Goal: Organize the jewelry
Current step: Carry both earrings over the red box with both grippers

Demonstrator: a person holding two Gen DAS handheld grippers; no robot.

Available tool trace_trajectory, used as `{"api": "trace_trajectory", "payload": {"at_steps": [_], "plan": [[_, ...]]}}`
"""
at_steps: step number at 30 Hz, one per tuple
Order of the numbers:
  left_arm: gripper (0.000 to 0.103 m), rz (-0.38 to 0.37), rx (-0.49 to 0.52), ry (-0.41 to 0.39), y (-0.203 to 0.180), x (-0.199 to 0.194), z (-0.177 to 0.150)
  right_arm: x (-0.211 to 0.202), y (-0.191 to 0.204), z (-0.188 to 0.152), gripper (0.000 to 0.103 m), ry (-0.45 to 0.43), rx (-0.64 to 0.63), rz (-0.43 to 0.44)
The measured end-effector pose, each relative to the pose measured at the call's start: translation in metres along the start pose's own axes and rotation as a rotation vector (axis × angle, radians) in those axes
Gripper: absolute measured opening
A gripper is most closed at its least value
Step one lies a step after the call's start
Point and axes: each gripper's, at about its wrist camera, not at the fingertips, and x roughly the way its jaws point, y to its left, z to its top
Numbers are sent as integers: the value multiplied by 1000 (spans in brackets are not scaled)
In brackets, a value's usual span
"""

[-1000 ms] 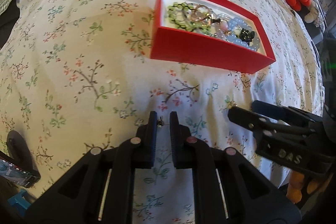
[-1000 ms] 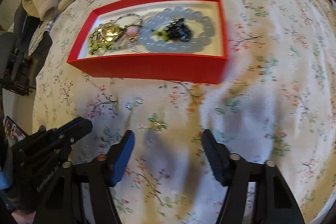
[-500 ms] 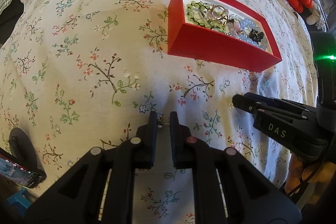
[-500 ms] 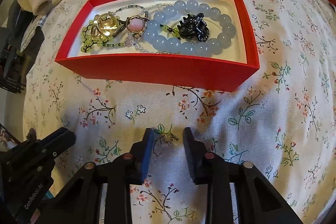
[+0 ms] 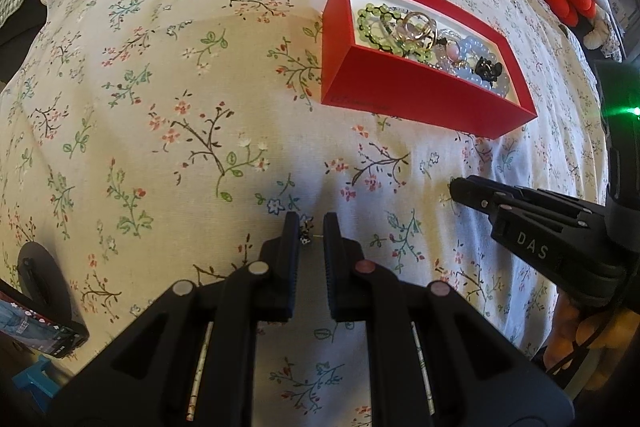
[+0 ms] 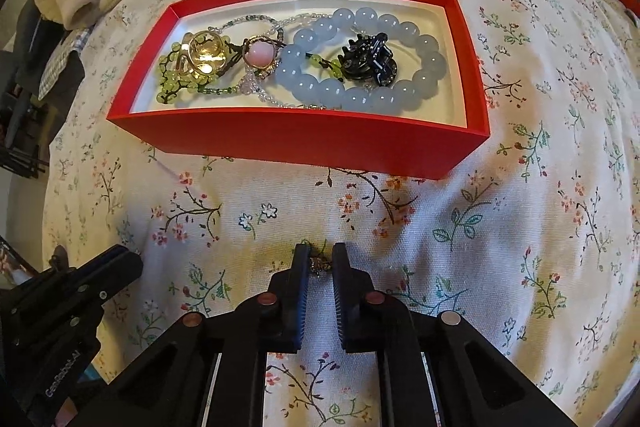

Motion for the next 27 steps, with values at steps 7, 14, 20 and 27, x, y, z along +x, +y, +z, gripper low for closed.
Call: {"api": "trace_trajectory", "payload": {"at_steps": [7,14,20,27], "plan": [[13,-5,3,-10,-3,-5,3,-8,0,1,12,-11,-6,11],[13,-19,2,-22,-6,-11,7,-19,-5,2,12,-28,2,30],[13,-51,-8,-62,-6,-26,17,-39,-19,0,12,-79,38,81],[13,-111,8,-120,-16,-44,29,-67,-36,1,12,-160,89,159]]}}
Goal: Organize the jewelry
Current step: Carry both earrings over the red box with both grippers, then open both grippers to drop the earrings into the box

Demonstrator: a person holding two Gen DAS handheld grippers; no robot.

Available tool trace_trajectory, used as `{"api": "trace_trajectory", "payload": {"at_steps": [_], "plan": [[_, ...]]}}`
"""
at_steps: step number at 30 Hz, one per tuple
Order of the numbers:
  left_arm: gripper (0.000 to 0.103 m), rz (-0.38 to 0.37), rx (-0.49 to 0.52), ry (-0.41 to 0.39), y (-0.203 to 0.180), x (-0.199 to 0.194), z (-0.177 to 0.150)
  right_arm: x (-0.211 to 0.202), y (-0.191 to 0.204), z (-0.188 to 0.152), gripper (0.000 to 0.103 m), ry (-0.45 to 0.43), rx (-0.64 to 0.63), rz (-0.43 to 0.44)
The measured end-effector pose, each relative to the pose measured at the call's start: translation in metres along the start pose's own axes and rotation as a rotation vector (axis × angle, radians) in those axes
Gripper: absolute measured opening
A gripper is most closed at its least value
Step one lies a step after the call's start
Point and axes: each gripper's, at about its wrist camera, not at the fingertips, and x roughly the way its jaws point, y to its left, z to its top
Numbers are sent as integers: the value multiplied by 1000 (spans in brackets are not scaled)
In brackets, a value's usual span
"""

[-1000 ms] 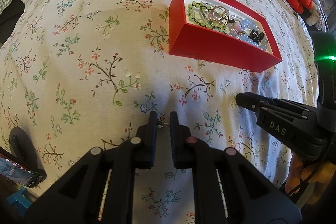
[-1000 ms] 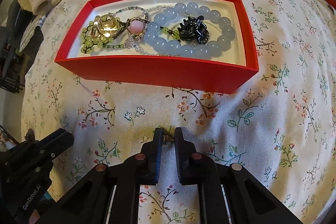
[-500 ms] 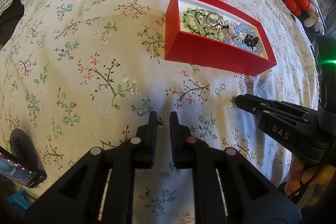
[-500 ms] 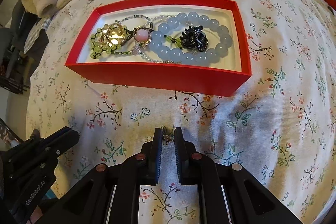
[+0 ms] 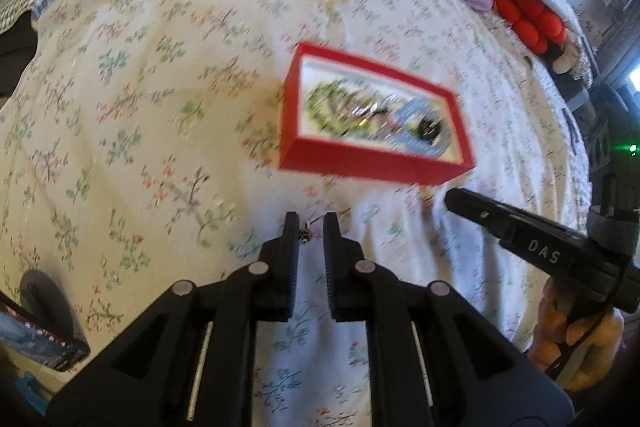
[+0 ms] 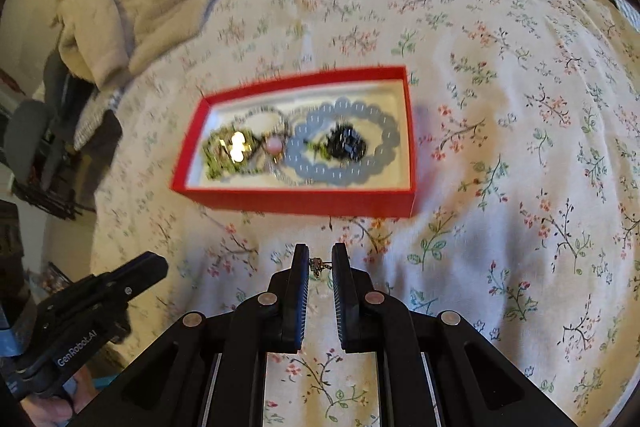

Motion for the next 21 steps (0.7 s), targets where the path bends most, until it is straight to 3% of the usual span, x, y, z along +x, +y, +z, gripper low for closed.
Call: {"api": "trace_trajectory", "payload": {"at_steps": [11,16,21], "plan": [[13,-85,68,-82,-38,14,63,-8,-14,47,12,-58,25,36],[13,-104,112,-105,-41,33,71,-6,-25,59,12,-105,8,108],[13,-114,172,-147,-43,42,80,-6,-29,71,12,-137,-64,102]]}}
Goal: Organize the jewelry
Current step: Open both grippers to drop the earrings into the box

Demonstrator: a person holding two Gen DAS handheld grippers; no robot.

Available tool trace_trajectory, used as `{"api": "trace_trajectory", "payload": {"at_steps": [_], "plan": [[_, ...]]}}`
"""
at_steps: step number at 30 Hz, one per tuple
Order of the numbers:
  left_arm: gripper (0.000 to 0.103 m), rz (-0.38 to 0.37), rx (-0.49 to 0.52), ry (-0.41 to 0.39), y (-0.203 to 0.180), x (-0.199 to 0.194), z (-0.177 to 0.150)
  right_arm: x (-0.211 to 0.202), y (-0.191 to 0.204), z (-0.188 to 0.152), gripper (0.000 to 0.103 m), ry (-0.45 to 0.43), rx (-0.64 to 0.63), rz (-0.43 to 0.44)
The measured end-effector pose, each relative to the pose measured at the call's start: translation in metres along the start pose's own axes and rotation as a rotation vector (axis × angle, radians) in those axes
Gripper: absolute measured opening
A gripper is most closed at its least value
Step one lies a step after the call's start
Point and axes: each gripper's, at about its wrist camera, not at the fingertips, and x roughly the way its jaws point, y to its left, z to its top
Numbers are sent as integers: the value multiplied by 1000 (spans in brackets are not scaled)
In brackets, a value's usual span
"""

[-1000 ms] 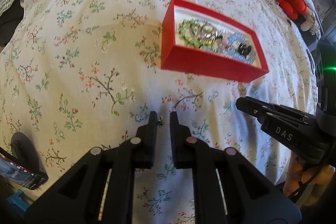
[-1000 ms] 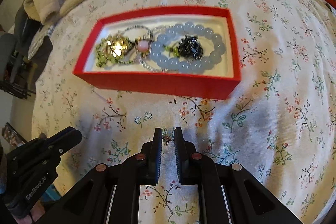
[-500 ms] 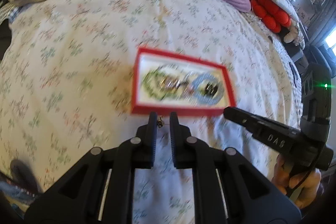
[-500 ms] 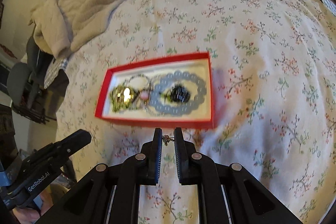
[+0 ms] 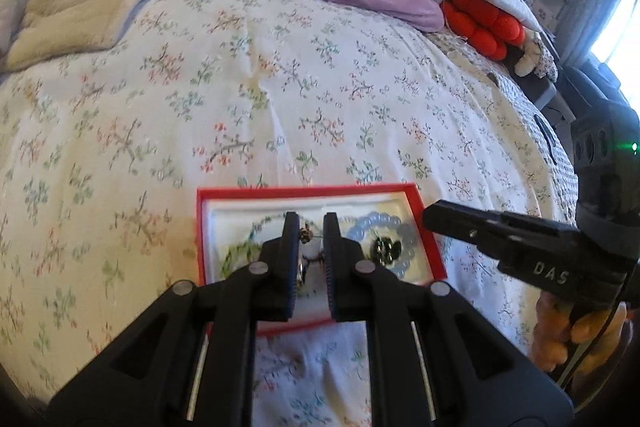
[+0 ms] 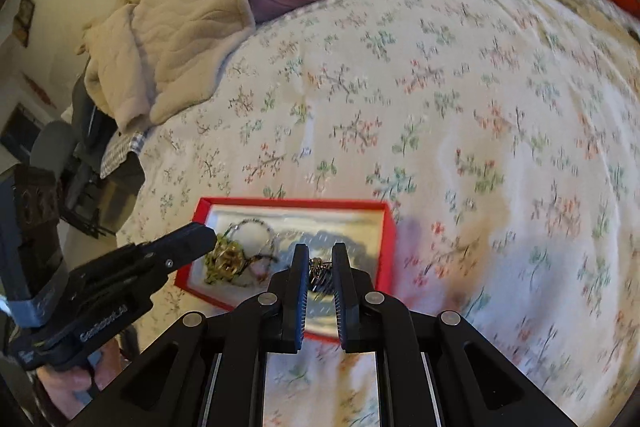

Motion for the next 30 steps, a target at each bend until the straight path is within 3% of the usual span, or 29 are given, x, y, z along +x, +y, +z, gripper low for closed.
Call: {"api": "trace_trajectory", "payload": {"at_steps": [7,18,23,30], "plan": [[13,11,94,1,-10,17,0,9,-1,7,12,-19,-41,50],[15,59,134,21,-9,28,-4,27,-3,4,12,15,-36,24],[38,68,142,9,-11,23,-5,28,-3,3,12,14,-37,22],[41,75,144,-3,-11,17,-4,31,-2,5,13,17,-40,14]]}}
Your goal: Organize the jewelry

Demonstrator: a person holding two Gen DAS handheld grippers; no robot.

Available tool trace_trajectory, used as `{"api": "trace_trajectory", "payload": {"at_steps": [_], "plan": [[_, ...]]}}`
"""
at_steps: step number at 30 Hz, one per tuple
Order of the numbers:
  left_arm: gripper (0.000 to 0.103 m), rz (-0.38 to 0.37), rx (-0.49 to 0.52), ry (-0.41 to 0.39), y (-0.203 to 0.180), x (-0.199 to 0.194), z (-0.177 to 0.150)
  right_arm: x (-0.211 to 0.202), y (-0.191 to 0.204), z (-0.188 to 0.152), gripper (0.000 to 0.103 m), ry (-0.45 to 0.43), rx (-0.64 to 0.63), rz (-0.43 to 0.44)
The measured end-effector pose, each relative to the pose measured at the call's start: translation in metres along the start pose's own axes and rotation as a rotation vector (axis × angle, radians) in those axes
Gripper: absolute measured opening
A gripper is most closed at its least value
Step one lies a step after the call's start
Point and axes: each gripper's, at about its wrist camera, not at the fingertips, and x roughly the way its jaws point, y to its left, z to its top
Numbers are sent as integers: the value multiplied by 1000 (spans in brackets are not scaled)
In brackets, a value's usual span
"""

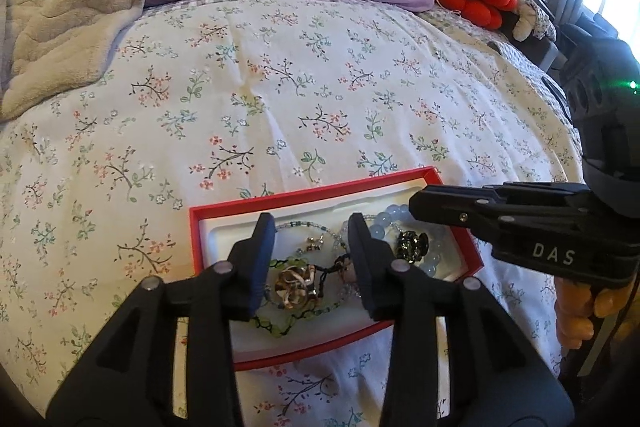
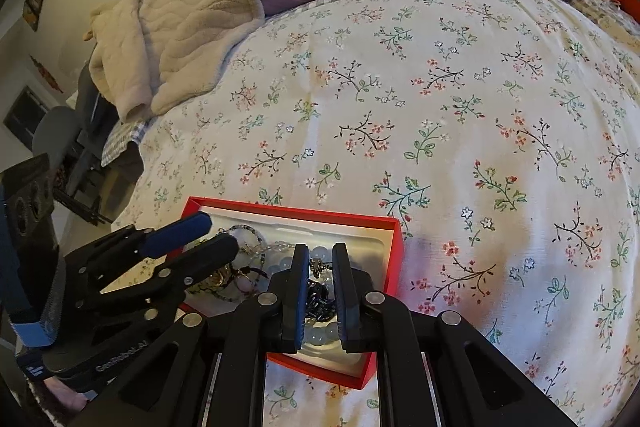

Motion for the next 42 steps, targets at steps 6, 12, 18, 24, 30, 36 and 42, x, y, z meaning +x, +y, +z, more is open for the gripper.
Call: {"api": "trace_trajectory", "payload": {"at_steps": [6,12,18,24,30,36,42], "plan": [[51,11,-3,-7,0,-7,1,1,-2,1,17,9,18,-21],[55,33,-3,-8,1,-13,-2,-3,-2,1,18,15,1,-48],[58,53,-13,9,1,-24,-9,-15,3,-2,18,-2,-7,-73],[71,62,-105,61,8,-39,-23,-34,8,-11,21,-12,-15,-122],[83,85,-184,105,12,-52,-42,-55,10,-28,71,-36,0,-176],[99,187,-206,152,5,-58,-67,-66,11,-48,77,-25,6,-225],[100,311,-146,189,-11,-61,-97,-70,11,-76,87,42,-27,-327]]}}
